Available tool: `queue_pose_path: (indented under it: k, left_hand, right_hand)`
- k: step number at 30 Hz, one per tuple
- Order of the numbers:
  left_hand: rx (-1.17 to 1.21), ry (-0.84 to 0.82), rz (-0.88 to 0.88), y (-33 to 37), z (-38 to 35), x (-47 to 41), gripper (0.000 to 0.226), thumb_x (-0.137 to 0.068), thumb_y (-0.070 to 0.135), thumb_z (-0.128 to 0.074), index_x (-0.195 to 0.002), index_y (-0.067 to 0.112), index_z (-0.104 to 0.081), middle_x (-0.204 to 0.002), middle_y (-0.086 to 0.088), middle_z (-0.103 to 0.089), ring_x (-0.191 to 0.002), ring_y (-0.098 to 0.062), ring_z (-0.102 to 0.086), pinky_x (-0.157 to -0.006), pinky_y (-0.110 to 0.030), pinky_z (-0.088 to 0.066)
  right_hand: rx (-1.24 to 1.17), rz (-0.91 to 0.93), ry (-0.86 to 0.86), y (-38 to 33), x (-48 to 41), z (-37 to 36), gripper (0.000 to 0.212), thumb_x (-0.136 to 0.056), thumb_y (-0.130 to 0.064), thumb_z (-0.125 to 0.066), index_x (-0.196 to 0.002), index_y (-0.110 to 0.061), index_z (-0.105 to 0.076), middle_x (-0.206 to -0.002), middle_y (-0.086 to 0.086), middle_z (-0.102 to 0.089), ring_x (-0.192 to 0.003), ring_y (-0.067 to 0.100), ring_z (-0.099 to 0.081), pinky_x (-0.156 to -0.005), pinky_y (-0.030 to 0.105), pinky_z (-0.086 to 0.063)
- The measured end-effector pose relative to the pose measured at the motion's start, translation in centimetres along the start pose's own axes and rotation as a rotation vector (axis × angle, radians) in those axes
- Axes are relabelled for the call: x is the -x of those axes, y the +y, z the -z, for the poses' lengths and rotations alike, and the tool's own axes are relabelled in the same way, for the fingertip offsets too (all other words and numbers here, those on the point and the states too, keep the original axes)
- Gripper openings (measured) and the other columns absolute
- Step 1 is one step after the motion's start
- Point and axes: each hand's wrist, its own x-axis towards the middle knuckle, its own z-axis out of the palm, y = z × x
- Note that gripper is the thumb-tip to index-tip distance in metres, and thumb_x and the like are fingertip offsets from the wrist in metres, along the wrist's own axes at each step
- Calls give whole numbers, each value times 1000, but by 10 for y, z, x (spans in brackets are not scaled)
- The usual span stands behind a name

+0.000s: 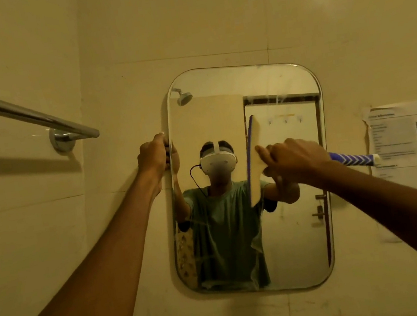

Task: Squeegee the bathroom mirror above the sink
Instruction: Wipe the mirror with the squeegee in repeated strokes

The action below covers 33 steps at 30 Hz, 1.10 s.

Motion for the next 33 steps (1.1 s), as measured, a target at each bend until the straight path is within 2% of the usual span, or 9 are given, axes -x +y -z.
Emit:
queue_pose_path:
  k: [3, 7, 11, 14, 18, 20, 24, 29, 33]
  left_hand:
    - [1, 1, 4, 0, 0, -1, 37, -94, 40, -42, -84, 14, -67, -88, -9, -69, -91, -30, -66, -91, -47, -55]
    - [27, 5, 7, -2, 1, -2, 39, -93, 40, -42, -83, 13, -69, -84, -8, -71, -84, -28, -67, -87, -46, -55]
    - [16, 12, 1, -5, 1, -2, 41, -96, 41, -40, -90, 12, -68, -91, -10, -70, -92, -30, -67, -89, -45, -54]
    - [-14, 29, -32, -8, -1, -4, 40, -96, 41, -39, -88, 13, -68, -93, -11, -70, -95, -30, -66, -90, -46, -54]
    - [-38, 17, -47, -3, -1, -5, 37, -94, 40, -41, -79, 17, -67, -88, -9, -70, -94, -30, -67, -90, -47, -55]
    - [-50, -9, -44, 2, 1, -8, 40, -95, 43, -40, -84, 15, -67, -90, -11, -70, -93, -30, -67, -88, -46, -56]
    - [24, -27, -115, 30, -5, -22, 40, -97, 39, -40, -86, 12, -67, -82, -8, -70, -77, -22, -66, -76, -36, -55]
    - [23, -30, -96, 53, -13, -36, 50, -94, 46, -37, -87, 8, -69, -79, -11, -70, -73, -26, -65, -81, -42, -55]
    - [58, -41, -72, 50, -15, -39, 51, -99, 42, -30, -81, 11, -66, -72, -8, -67, -64, -22, -62, -70, -35, -52]
  right_hand:
    - [-229, 27, 10, -51, -21, 17, 54, -101, -55, -22, -69, -21, -49, -61, -3, -51, -50, 10, -47, -54, 23, -40]
    - [-193, 125, 85, -105, -55, 19, 61, -100, -59, -17, -69, -18, -50, -62, -1, -51, -55, 14, -51, -59, 29, -45]
    - [-268, 89, 26, -75, -44, 14, 59, -100, -58, -18, -71, -18, -51, -62, -1, -52, -53, 13, -50, -58, 27, -44]
    - [-242, 4, -31, -22, -21, 4, 54, -101, -53, -23, -95, -15, -60, -65, -2, -54, -53, 10, -50, -52, 22, -38]
    - [13, -24, -80, 22, -2, -2, 43, -99, -46, -45, -135, -22, -42, -81, 1, -62, -71, 16, -62, -67, 34, -59]
    - [30, -18, -48, 21, -1, 4, 38, -99, -49, -44, -121, -19, -53, -73, 0, -59, -65, 14, -60, -64, 30, -56]
    - [-194, 22, 42, -23, -23, 25, 61, -100, -56, -24, -79, -12, -60, -59, -2, -50, -50, 10, -46, -55, 23, -40]
    - [-229, 146, 202, -99, -80, 37, 60, -100, -58, -20, -69, -17, -51, -62, -1, -50, -54, 13, -47, -59, 27, -42]
    - [-194, 154, 214, -108, -97, 39, 61, -100, -58, -19, -70, -17, -53, -66, 1, -56, -59, 16, -53, -61, 30, -44]
